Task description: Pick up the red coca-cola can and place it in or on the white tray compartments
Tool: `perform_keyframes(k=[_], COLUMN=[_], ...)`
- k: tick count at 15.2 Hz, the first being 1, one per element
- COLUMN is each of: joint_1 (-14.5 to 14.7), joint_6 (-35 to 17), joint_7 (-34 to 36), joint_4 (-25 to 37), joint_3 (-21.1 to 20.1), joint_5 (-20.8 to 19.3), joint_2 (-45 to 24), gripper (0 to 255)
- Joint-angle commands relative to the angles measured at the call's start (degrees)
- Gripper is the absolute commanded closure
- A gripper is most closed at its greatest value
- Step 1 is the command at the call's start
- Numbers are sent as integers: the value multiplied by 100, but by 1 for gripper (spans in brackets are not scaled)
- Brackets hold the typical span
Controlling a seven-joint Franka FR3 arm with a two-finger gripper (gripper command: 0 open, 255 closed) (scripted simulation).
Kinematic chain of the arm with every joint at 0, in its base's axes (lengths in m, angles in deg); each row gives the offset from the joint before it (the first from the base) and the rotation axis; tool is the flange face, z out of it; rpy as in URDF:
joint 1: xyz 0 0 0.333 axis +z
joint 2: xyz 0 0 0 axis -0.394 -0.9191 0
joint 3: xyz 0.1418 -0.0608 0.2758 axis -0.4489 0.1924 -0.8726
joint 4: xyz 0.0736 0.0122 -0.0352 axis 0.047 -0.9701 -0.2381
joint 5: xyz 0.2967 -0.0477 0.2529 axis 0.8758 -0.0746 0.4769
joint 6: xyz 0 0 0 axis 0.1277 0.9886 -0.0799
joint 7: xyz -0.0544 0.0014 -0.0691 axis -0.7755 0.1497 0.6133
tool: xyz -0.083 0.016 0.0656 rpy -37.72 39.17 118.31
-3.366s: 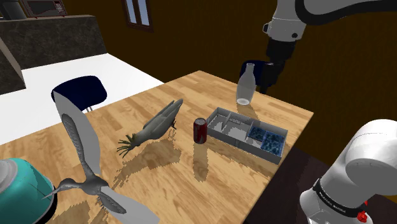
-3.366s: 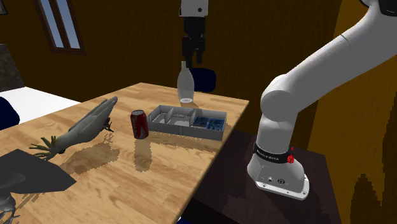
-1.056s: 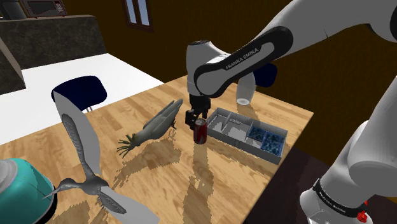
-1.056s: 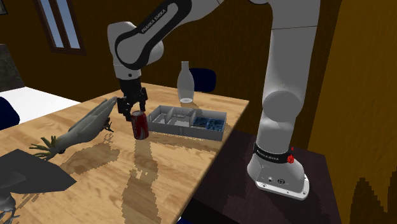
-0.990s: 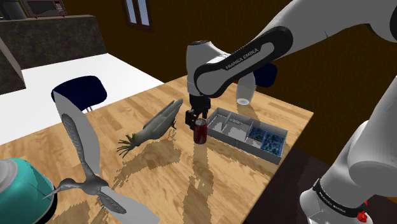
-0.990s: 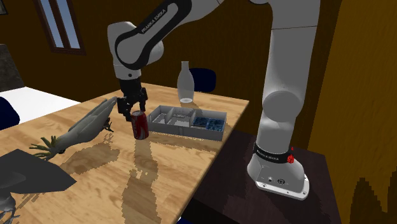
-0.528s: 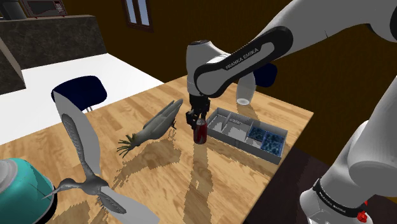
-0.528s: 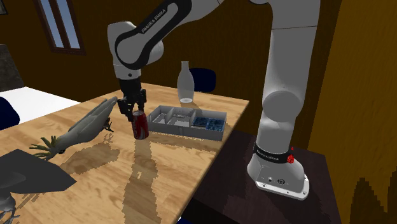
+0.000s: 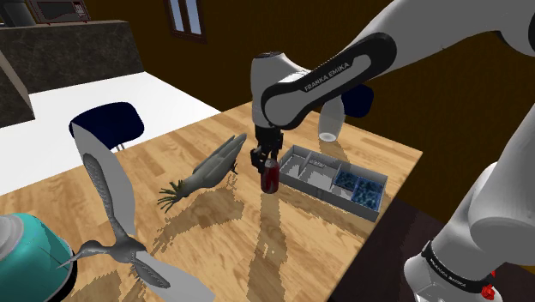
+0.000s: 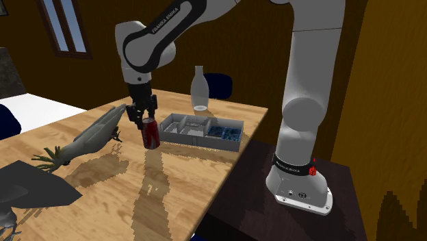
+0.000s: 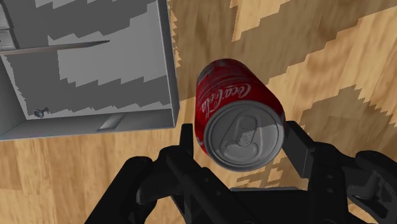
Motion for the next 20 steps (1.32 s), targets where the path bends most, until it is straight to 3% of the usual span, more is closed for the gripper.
perform_keyframes(k=[1,20], joint_1=[-4,-24], joint_6=[136,1556], joint_7=[-23,-159], joint_4=[59,951], joint_3=[-1,17], joint_5=[30,207], joint_2=[81,630], gripper=[255,255])
